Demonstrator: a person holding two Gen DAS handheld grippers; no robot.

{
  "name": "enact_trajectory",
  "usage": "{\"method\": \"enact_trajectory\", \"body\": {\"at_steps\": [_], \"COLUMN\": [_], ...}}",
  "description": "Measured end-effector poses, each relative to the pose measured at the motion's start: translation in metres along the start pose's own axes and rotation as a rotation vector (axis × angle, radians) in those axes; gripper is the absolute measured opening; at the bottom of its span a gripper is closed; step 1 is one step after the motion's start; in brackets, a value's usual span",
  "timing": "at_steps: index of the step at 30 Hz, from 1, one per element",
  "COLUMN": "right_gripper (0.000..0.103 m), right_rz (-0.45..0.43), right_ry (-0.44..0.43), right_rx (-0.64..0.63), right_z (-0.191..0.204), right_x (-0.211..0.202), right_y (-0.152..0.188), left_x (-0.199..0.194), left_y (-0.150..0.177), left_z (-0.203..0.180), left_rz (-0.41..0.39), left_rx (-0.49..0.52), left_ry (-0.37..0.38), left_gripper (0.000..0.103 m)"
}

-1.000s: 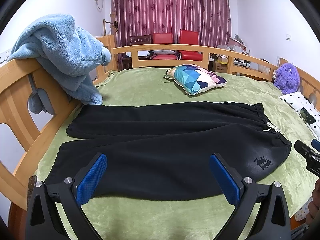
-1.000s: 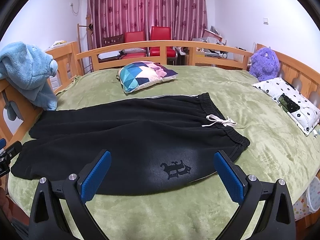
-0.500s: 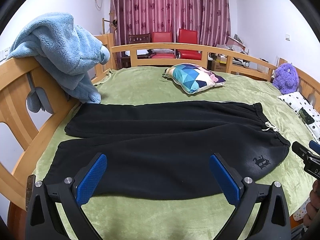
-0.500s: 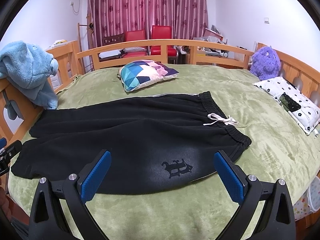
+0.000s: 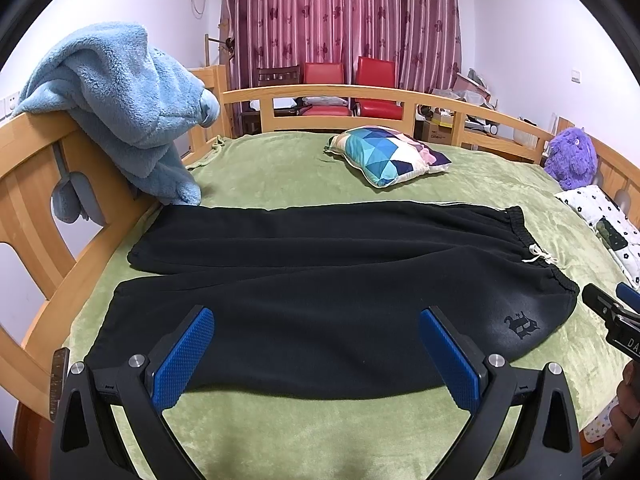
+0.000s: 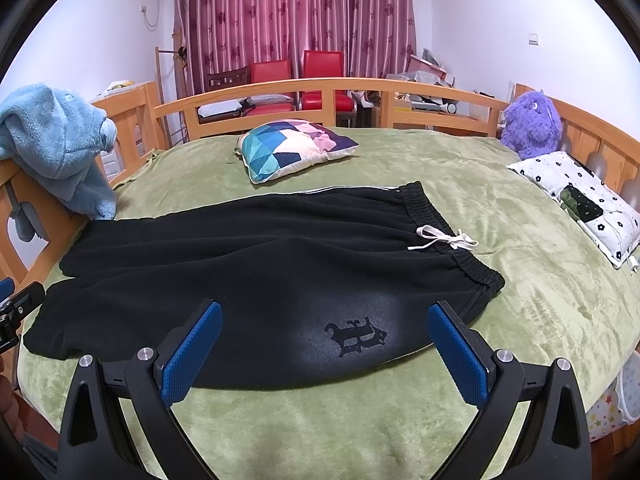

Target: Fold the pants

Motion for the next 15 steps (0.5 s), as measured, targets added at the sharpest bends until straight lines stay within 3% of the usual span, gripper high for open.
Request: {"method": "enact_trajectory", "body": {"at_steps": [15], "right_gripper": [0.101], "right_rz": [-0.005], "right_ry": [0.000], "right_rx": [-0.005], "right_z": [0.003], "right_x": [0.000], "right_y": [-0.003], "left_x": [-0.007], "left_y": [-0.010], "left_z": [-0.008], "left_rz": [-0.012], "left_rx": [0.017], "left_ry": [0.017], "left_gripper": [0.103]}}
Point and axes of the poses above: each gripper's, at about its wrist camera, not at the fingertips, and x roughly the way its jaws point, z to its left, y to its underside, the point moved 4 cm from there along x, roughly the way its jaws point, and after that the axes turned 14 degrees about y, right-handed, at the moved point
